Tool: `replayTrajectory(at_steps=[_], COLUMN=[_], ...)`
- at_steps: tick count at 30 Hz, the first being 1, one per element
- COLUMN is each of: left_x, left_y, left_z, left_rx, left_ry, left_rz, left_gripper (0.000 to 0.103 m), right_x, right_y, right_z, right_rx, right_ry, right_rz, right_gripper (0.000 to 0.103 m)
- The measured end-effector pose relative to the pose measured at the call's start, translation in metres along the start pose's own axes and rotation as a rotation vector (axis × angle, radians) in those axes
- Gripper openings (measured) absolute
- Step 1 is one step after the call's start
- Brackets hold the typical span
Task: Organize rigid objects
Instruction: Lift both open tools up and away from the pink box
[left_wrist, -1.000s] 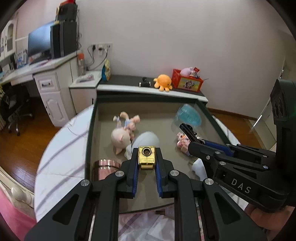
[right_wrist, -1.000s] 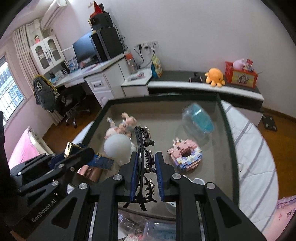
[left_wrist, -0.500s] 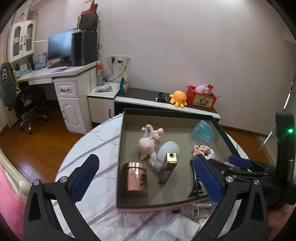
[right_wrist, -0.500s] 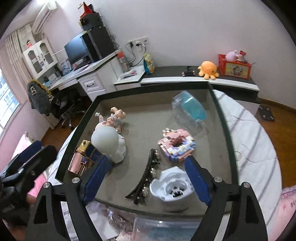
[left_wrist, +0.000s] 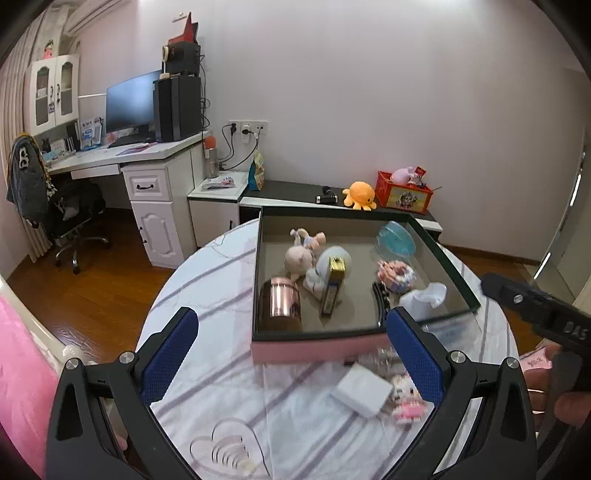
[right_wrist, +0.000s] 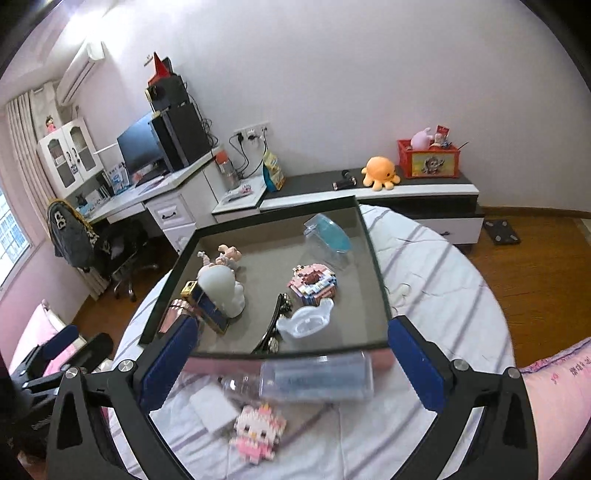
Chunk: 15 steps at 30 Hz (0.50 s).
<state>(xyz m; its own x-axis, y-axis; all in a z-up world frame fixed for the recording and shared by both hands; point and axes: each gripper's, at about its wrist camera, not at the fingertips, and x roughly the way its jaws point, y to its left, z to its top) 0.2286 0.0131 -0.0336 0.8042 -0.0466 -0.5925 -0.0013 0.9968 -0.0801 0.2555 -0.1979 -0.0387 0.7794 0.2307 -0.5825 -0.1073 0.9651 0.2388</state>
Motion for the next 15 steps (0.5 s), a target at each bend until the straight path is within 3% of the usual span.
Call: replayTrajectory(at_steps=[8, 15], left_x=[-0.025, -0.042], left_y=[-0.011, -0.019], left_z=[-0.020, -0.037], left_rx=[0.021, 0.032], left_ry=[0.011, 0.027], left_rz=[0.007, 0.000], left_gripper=[0.103, 0.103], right_x=[-0.049, -0.066], right_y=[0.001, 0.011], right_z=[-0.023, -0.044], right_rx=[-0.007, -0.042], right_ry=[-0.059, -0.062], right_rz=[-0.046, -0.079], right_gripper=[0.103, 0.103])
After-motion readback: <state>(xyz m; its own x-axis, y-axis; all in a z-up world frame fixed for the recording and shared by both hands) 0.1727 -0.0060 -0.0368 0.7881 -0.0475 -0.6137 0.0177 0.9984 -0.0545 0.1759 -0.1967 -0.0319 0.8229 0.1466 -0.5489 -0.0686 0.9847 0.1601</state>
